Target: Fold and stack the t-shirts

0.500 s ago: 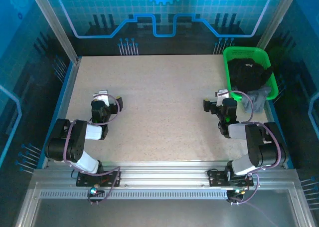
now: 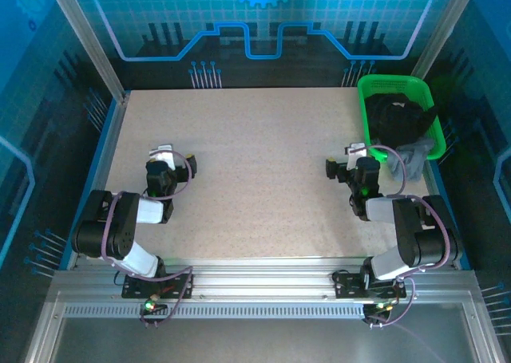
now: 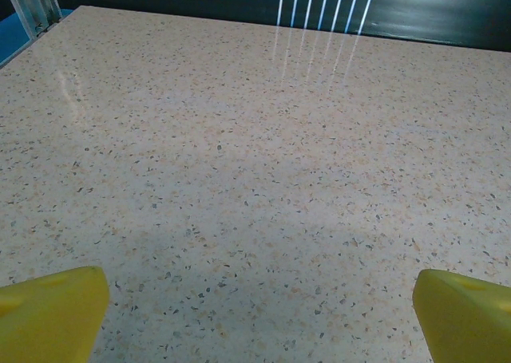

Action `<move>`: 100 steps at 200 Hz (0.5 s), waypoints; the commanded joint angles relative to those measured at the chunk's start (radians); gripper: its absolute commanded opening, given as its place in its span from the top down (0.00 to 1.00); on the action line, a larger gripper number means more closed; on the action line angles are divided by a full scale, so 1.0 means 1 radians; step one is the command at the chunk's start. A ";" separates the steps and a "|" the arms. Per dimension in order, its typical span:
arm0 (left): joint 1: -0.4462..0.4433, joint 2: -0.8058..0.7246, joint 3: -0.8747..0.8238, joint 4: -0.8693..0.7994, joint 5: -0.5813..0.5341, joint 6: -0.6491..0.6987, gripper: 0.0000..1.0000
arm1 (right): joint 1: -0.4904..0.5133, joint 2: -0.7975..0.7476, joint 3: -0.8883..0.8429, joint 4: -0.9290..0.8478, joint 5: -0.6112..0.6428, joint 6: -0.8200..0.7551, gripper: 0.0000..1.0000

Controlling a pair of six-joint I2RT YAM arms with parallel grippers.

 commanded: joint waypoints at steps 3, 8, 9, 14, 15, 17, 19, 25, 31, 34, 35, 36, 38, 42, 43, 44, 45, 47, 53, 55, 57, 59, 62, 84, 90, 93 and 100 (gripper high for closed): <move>-0.006 -0.005 0.005 0.010 -0.017 0.015 0.01 | -0.008 0.009 0.013 0.021 -0.010 -0.006 0.00; -0.006 -0.006 0.005 0.010 -0.017 0.015 0.01 | -0.007 0.009 0.013 0.021 -0.009 -0.006 0.00; -0.006 -0.006 0.005 0.010 -0.017 0.015 0.01 | -0.007 0.009 0.013 0.021 -0.010 -0.006 0.00; -0.006 -0.006 0.005 0.010 -0.016 0.015 0.01 | -0.008 0.009 0.013 0.021 -0.009 -0.007 0.00; -0.006 -0.005 0.005 0.010 -0.017 0.015 0.01 | -0.008 0.009 0.013 0.021 -0.010 -0.007 0.00; -0.006 -0.006 0.005 0.010 -0.017 0.016 0.01 | -0.007 0.008 0.013 0.021 -0.009 -0.007 0.00; -0.006 -0.006 0.005 0.010 -0.017 0.015 0.01 | -0.007 0.008 0.014 0.021 -0.010 -0.006 0.00; -0.006 -0.005 0.005 0.009 -0.017 0.015 0.01 | -0.007 0.008 0.014 0.021 -0.009 -0.007 0.00; -0.006 -0.005 0.005 0.009 -0.017 0.015 0.01 | -0.007 0.008 0.013 0.021 -0.009 -0.006 0.00; -0.006 -0.006 0.005 0.010 -0.017 0.015 0.01 | -0.007 0.008 0.013 0.021 -0.011 -0.006 0.00; -0.006 -0.006 0.004 0.011 -0.017 0.015 0.01 | -0.007 0.008 0.013 0.021 -0.011 -0.006 0.00; -0.006 -0.005 0.004 0.011 -0.017 0.015 0.01 | -0.008 0.008 0.013 0.021 -0.010 -0.006 0.00; -0.006 -0.006 0.005 0.011 -0.017 0.015 0.01 | -0.007 0.009 0.013 0.021 -0.010 -0.006 0.00; -0.006 -0.005 0.005 0.011 -0.017 0.016 0.01 | -0.008 0.008 0.013 0.020 -0.010 -0.006 0.00; -0.006 -0.006 0.004 0.011 -0.017 0.016 0.01 | -0.007 0.009 0.014 0.021 -0.010 -0.007 0.00; -0.006 -0.007 0.004 0.011 -0.017 0.016 0.01 | -0.007 0.009 0.014 0.021 -0.010 -0.007 0.00; -0.006 -0.006 0.005 0.011 -0.017 0.016 0.01 | -0.007 0.009 0.013 0.021 -0.010 -0.007 0.00; -0.006 -0.006 0.004 0.011 -0.017 0.015 0.01 | -0.008 0.008 0.013 0.021 -0.010 -0.006 0.00; -0.006 -0.006 0.004 0.011 -0.017 0.015 0.01 | -0.008 0.007 0.013 0.021 -0.010 -0.007 0.00; -0.006 -0.006 0.004 0.011 -0.017 0.015 0.01 | -0.008 0.008 0.013 0.021 -0.009 -0.007 0.00; -0.006 -0.006 0.004 0.011 -0.016 0.015 0.01 | -0.008 0.009 0.014 0.021 -0.009 -0.006 0.00; -0.006 -0.006 0.004 0.011 -0.017 0.015 0.01 | -0.007 0.008 0.014 0.022 -0.009 -0.006 0.00; -0.006 -0.006 0.004 0.011 -0.017 0.015 0.01 | -0.008 0.009 0.014 0.021 -0.011 -0.007 0.00; -0.006 -0.006 0.004 0.012 -0.017 0.015 0.01 | -0.007 0.007 0.013 0.022 -0.010 -0.007 0.00; -0.006 -0.008 -0.001 0.020 -0.018 0.014 0.01 | -0.008 0.007 0.009 0.027 -0.013 -0.007 0.00; -0.007 -0.008 -0.005 0.030 -0.020 0.013 0.01 | -0.009 0.007 0.006 0.031 -0.017 -0.007 0.00; -0.006 -0.010 -0.027 0.070 -0.021 0.016 0.01 | -0.006 -0.010 0.007 0.026 -0.014 -0.011 0.00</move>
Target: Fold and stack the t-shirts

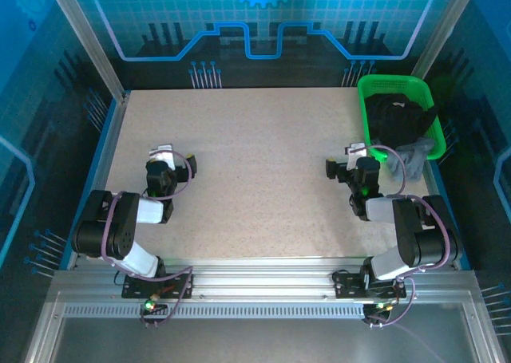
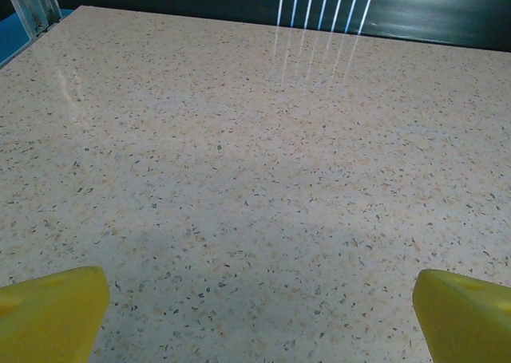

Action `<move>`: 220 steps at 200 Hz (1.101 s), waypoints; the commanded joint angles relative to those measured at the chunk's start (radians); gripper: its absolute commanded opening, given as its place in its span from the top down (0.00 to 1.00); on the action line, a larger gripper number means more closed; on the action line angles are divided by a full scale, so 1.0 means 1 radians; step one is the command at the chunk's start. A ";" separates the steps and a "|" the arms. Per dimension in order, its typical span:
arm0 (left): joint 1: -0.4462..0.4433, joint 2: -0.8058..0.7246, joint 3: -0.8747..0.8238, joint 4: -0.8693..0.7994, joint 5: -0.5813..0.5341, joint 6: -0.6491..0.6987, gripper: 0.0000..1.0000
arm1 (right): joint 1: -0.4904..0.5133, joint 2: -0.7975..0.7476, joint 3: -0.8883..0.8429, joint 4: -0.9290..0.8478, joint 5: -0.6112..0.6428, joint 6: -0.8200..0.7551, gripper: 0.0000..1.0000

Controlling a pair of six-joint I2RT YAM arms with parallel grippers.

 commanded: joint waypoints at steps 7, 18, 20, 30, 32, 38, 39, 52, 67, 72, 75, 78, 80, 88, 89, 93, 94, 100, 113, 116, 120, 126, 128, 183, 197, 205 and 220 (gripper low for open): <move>-0.015 -0.023 -0.050 0.109 -0.042 0.024 0.01 | 0.010 -0.058 0.033 -0.047 0.025 -0.016 0.00; -0.065 -0.106 -0.068 0.079 -0.134 0.058 0.01 | 0.058 -0.160 0.131 -0.278 0.138 -0.022 0.00; -0.075 -0.128 -0.068 0.060 -0.151 0.070 0.01 | 0.067 -0.177 0.153 -0.320 0.156 -0.017 0.00; -0.145 -0.243 -0.044 -0.056 -0.224 0.128 0.01 | 0.110 -0.264 0.266 -0.508 0.210 -0.002 0.00; -0.157 -0.266 -0.034 -0.079 -0.236 0.134 0.01 | 0.123 -0.281 0.290 -0.532 0.223 -0.002 0.00; -0.183 -0.327 -0.009 -0.129 -0.263 0.132 0.01 | 0.163 -0.320 0.366 -0.601 0.275 -0.010 0.00; -0.186 -0.335 -0.005 -0.135 -0.264 0.131 0.01 | 0.169 -0.324 0.380 -0.614 0.284 -0.011 0.00; -0.221 -0.415 0.080 -0.192 -0.279 0.138 0.01 | 0.248 -0.336 0.606 -0.772 0.356 -0.027 0.00; -0.246 -0.434 0.271 -0.330 -0.353 0.027 0.01 | 0.239 -0.253 0.916 -1.077 0.156 0.016 0.00; -0.241 -0.434 0.361 -0.469 -0.359 -0.091 0.01 | 0.222 -0.216 1.012 -1.172 0.114 0.096 0.00; -0.238 -0.435 0.428 -0.595 -0.354 -0.171 0.01 | 0.214 -0.200 1.045 -1.183 0.114 0.145 0.00; -0.234 -0.434 0.498 -0.719 -0.327 -0.256 0.01 | 0.196 -0.181 1.096 -1.261 0.137 0.264 0.00; -0.227 -0.431 0.537 -0.800 -0.304 -0.300 0.01 | 0.191 -0.159 1.126 -1.282 0.146 0.322 0.00; -0.201 -0.403 0.682 -0.986 -0.196 -0.376 0.01 | 0.113 -0.113 1.218 -1.340 -0.023 0.429 0.00; -0.197 -0.395 0.696 -0.994 -0.183 -0.388 0.01 | 0.099 -0.108 1.225 -1.339 -0.051 0.433 0.00; -0.181 -0.368 0.741 -1.014 -0.120 -0.433 0.01 | 0.054 -0.091 1.252 -1.332 -0.152 0.448 0.00; -0.174 -0.363 0.752 -1.018 -0.100 -0.445 0.01 | 0.046 -0.087 1.260 -1.330 -0.167 0.452 0.00; -0.123 -0.314 0.818 -1.051 0.047 -0.528 0.01 | 0.012 -0.069 1.302 -1.343 -0.176 0.478 0.00; -0.063 -0.205 0.975 -1.135 0.254 -0.662 0.01 | -0.002 -0.048 1.389 -1.418 -0.021 0.470 0.04; -0.064 -0.181 1.014 -1.161 0.274 -0.668 0.01 | -0.007 -0.040 1.404 -1.435 0.000 0.465 0.05; -0.072 -0.154 1.059 -1.194 0.291 -0.669 0.01 | -0.019 -0.031 1.423 -1.461 0.022 0.460 0.05; -0.089 -0.118 1.120 -1.241 0.307 -0.660 0.01 | -0.051 -0.014 1.442 -1.502 0.022 0.463 0.05; -0.096 -0.109 1.137 -1.257 0.310 -0.657 0.01 | -0.070 -0.009 1.446 -1.514 0.020 0.467 0.05; -0.300 -0.029 1.157 -1.357 0.401 -0.628 0.07 | -0.253 0.081 1.250 -1.468 -0.154 0.612 0.10; -0.328 -0.031 1.129 -1.336 0.447 -0.637 0.11 | -0.257 0.123 1.219 -1.396 -0.142 0.657 0.10; -0.336 -0.033 1.114 -1.312 0.492 -0.645 0.13 | -0.269 0.156 1.204 -1.354 -0.139 0.710 0.10; -0.341 -0.048 1.077 -1.240 0.582 -0.665 0.13 | -0.287 0.215 1.196 -1.307 -0.116 0.804 0.09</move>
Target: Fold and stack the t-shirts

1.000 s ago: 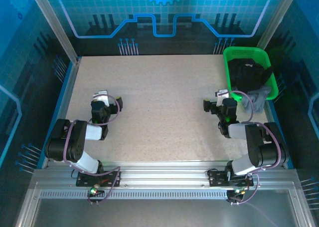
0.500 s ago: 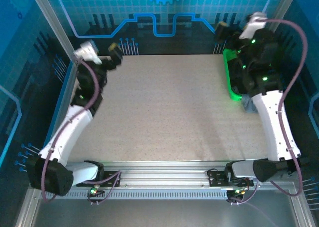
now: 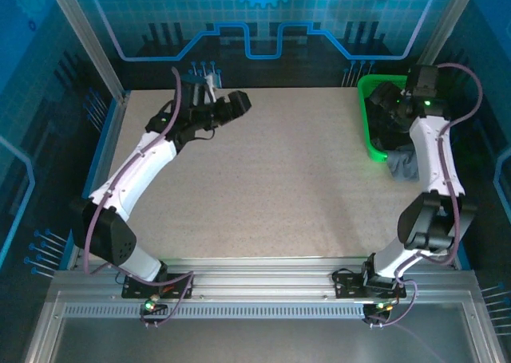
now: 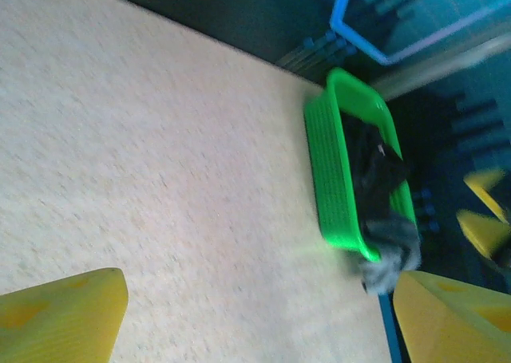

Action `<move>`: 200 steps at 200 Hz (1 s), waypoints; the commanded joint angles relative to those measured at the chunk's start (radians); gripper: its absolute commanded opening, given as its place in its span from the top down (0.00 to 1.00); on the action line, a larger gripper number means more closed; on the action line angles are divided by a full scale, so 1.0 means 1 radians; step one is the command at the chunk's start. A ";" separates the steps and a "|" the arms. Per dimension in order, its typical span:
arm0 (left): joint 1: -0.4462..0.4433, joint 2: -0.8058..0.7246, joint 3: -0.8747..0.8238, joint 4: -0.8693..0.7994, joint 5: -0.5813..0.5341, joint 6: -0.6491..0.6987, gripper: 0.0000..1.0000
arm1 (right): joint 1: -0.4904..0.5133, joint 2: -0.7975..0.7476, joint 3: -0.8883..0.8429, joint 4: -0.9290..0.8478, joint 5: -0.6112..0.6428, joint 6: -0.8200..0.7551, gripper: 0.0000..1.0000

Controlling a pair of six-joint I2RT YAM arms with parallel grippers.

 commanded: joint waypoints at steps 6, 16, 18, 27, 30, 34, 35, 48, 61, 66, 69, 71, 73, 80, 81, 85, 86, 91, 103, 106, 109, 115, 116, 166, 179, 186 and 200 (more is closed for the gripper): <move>-0.003 -0.044 -0.056 0.100 0.202 -0.052 0.13 | -0.037 0.092 -0.023 0.132 0.008 0.213 0.09; -0.004 -0.063 -0.078 0.151 0.244 -0.067 0.13 | -0.048 0.129 -0.035 0.183 0.008 0.275 0.09; -0.004 -0.067 -0.082 0.158 0.251 -0.070 0.13 | -0.049 0.136 -0.036 0.195 0.007 0.286 0.09; -0.006 -0.082 -0.094 0.186 0.274 -0.082 0.13 | -0.053 0.178 -0.024 0.223 0.008 0.323 0.09; -0.006 -0.088 -0.098 0.191 0.281 -0.086 0.13 | -0.053 0.188 -0.016 0.224 0.009 0.330 0.09; -0.007 -0.094 -0.101 0.196 0.286 -0.090 0.13 | -0.052 0.218 0.008 0.216 0.009 0.345 0.09; -0.007 -0.097 -0.101 0.197 0.287 -0.091 0.13 | -0.053 0.225 0.014 0.214 0.009 0.349 0.09; -0.009 -0.118 -0.112 0.197 0.291 -0.100 0.14 | -0.052 0.310 0.100 0.148 0.011 0.384 0.09; -0.009 -0.147 -0.126 0.189 0.281 -0.104 0.14 | -0.050 0.397 0.186 0.076 0.017 0.413 0.09; -0.009 -0.158 -0.131 0.185 0.276 -0.102 0.14 | -0.049 0.424 0.209 0.059 0.021 0.425 0.09; -0.009 -0.166 -0.135 0.182 0.271 -0.102 0.14 | -0.048 0.439 0.220 0.053 0.023 0.433 0.09; -0.009 -0.171 -0.138 0.181 0.268 -0.102 0.14 | -0.048 0.448 0.226 0.049 0.023 0.439 0.10; -0.009 -0.176 -0.140 0.180 0.266 -0.102 0.14 | -0.049 0.457 0.232 0.045 0.024 0.444 0.10; -0.009 -0.192 -0.147 0.174 0.260 -0.102 0.14 | -0.048 0.483 0.246 0.032 0.025 0.471 0.11; -0.007 -0.193 -0.148 0.174 0.259 -0.102 0.14 | -0.048 0.487 0.247 0.030 0.027 0.475 0.11; -0.009 -0.203 -0.151 0.170 0.255 -0.100 0.15 | -0.050 0.499 0.251 0.025 0.028 0.491 0.12; -0.009 -0.205 -0.151 0.170 0.253 -0.100 0.15 | -0.050 0.502 0.250 0.024 0.028 0.494 0.12; -0.009 -0.215 -0.156 0.166 0.250 -0.098 0.15 | -0.050 0.512 0.251 0.023 0.032 0.512 0.15; -0.008 -0.235 -0.160 0.148 0.237 -0.091 0.15 | -0.048 0.528 0.240 0.035 0.039 0.546 0.25; -0.008 -0.240 -0.161 0.143 0.233 -0.088 0.16 | -0.047 0.531 0.235 0.042 0.040 0.555 0.29; -0.008 -0.242 -0.163 0.138 0.231 -0.087 0.16 | -0.046 0.533 0.233 0.047 0.039 0.558 0.30; -0.007 -0.248 -0.167 0.132 0.228 -0.082 0.16 | -0.045 0.538 0.229 0.057 0.039 0.567 0.36; -0.007 -0.250 -0.168 0.131 0.227 -0.080 0.16 | -0.044 0.539 0.229 0.058 0.040 0.568 0.37; -0.003 -0.243 -0.178 0.132 0.225 -0.084 0.22 | -0.019 0.459 0.129 0.224 0.044 0.588 1.00; -0.003 -0.228 -0.167 0.135 0.234 -0.085 0.24 | -0.003 0.387 0.065 0.295 0.073 0.581 1.00; -0.003 -0.218 -0.156 0.135 0.241 -0.085 0.25 | 0.005 0.347 0.021 0.347 0.089 0.577 1.00; -0.003 -0.200 -0.143 0.138 0.248 -0.089 0.27 | 0.024 0.255 -0.054 0.431 0.112 0.569 1.00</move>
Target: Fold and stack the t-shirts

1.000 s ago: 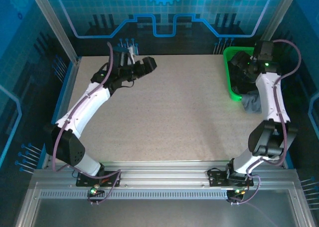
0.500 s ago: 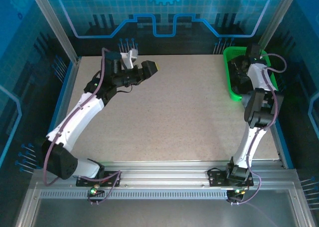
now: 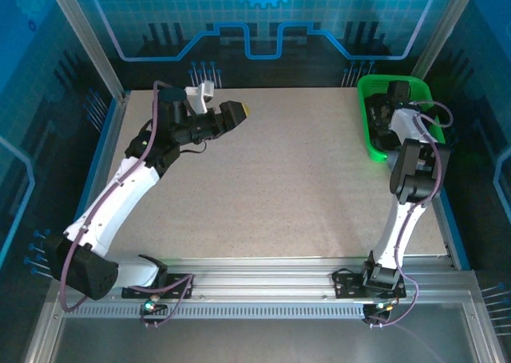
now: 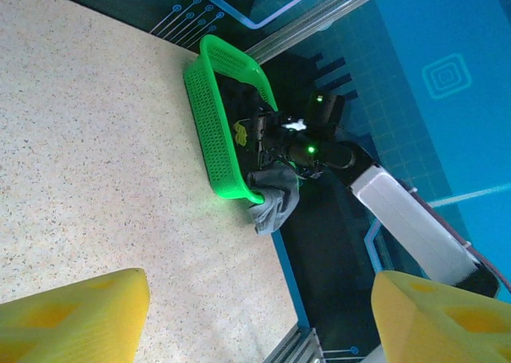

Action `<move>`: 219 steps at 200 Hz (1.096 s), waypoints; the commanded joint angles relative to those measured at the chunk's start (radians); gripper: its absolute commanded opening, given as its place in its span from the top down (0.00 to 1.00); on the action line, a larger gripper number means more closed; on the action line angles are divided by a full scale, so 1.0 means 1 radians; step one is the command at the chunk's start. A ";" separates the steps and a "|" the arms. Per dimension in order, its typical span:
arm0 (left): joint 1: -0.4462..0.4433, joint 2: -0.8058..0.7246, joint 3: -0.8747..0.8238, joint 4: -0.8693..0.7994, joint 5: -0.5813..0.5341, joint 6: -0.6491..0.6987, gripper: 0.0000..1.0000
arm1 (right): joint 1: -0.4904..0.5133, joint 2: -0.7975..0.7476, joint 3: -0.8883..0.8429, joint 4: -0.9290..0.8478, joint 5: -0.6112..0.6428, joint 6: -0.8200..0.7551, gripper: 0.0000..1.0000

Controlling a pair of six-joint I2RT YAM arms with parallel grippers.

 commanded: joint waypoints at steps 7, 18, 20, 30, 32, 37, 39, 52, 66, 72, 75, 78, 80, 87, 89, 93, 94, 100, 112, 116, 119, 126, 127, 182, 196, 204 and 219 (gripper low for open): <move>0.001 0.042 0.028 0.002 0.024 -0.002 0.28 | 0.057 -0.227 -0.127 0.204 0.052 -0.002 1.00; 0.001 0.050 0.030 0.009 0.027 -0.007 0.29 | 0.074 -0.296 -0.167 0.243 0.067 -0.009 1.00; 0.001 0.051 0.029 0.010 0.027 -0.009 0.29 | 0.077 -0.307 -0.174 0.249 0.071 -0.011 1.00; 0.001 0.057 0.026 0.018 0.027 -0.014 0.30 | 0.094 -0.363 -0.196 0.278 0.084 -0.025 1.00; 0.001 0.057 0.026 0.020 0.028 -0.016 0.30 | 0.097 -0.372 -0.198 0.285 0.086 -0.029 1.00; 0.001 0.060 0.023 0.024 0.028 -0.017 0.31 | 0.106 -0.394 -0.200 0.293 0.089 -0.037 1.00; 0.001 0.060 0.023 0.025 0.029 -0.018 0.31 | 0.108 -0.403 -0.199 0.295 0.091 -0.042 1.00; 0.001 0.064 0.018 0.029 0.028 -0.023 0.31 | 0.125 -0.445 -0.173 0.301 0.088 -0.073 1.00; 0.001 0.068 0.013 0.032 0.027 -0.025 0.32 | 0.136 -0.475 -0.116 0.303 0.077 -0.111 1.00; 0.001 0.070 0.010 0.034 0.027 -0.026 0.32 | 0.140 -0.483 -0.086 0.308 0.068 -0.128 1.00; 0.001 0.071 0.008 0.033 0.026 -0.027 0.32 | 0.142 -0.485 -0.070 0.310 0.063 -0.138 1.00; 0.001 0.073 0.008 0.035 0.025 -0.027 0.33 | 0.145 -0.488 -0.052 0.312 0.055 -0.147 1.00; 0.001 0.073 0.006 0.035 0.024 -0.026 0.33 | 0.145 -0.487 -0.038 0.314 0.051 -0.153 1.00; 0.001 0.076 0.004 0.034 0.022 -0.028 0.33 | 0.154 -0.489 0.010 0.314 0.040 -0.174 1.00; 0.001 0.077 0.003 0.035 0.021 -0.029 0.33 | 0.157 -0.488 0.023 0.314 0.034 -0.179 1.00; 0.001 0.078 0.002 0.034 0.016 -0.028 0.34 | 0.162 -0.486 0.052 0.315 0.024 -0.191 1.00; 0.001 0.078 0.002 0.033 0.016 -0.027 0.34 | 0.165 -0.486 0.059 0.316 0.022 -0.194 1.00; 0.001 0.080 0.000 0.030 0.009 -0.027 0.34 | 0.174 -0.483 0.098 0.319 0.007 -0.212 1.00; 0.001 0.082 0.001 0.022 -0.009 -0.020 0.34 | 0.202 -0.476 0.184 0.321 -0.015 -0.253 1.00; 0.002 0.082 0.001 0.018 -0.015 -0.018 0.34 | 0.213 -0.474 0.210 0.322 -0.021 -0.268 1.00; 0.002 0.081 0.002 0.014 -0.019 -0.016 0.34 | 0.226 -0.471 0.232 0.321 -0.026 -0.283 1.00; 0.003 0.082 0.007 0.004 -0.030 -0.007 0.34 | 0.249 -0.467 0.276 0.316 -0.029 -0.311 1.00; 0.003 0.082 0.008 0.002 -0.032 -0.006 0.35 | 0.255 -0.467 0.282 0.314 -0.029 -0.317 1.00; 0.014 0.013 0.053 -0.147 -0.233 0.077 0.34 | 0.589 -0.307 0.722 0.125 -0.006 -0.603 1.00; 0.018 -0.023 0.056 -0.195 -0.322 0.085 0.32 | 0.676 -0.225 0.809 0.034 0.004 -0.621 1.00; 0.020 -0.046 0.065 -0.235 -0.390 0.087 0.31 | 0.726 -0.185 0.827 -0.014 0.009 -0.618 1.00; 0.023 -0.095 0.083 -0.326 -0.530 0.086 0.31 | 0.812 -0.121 0.800 -0.077 0.004 -0.607 0.96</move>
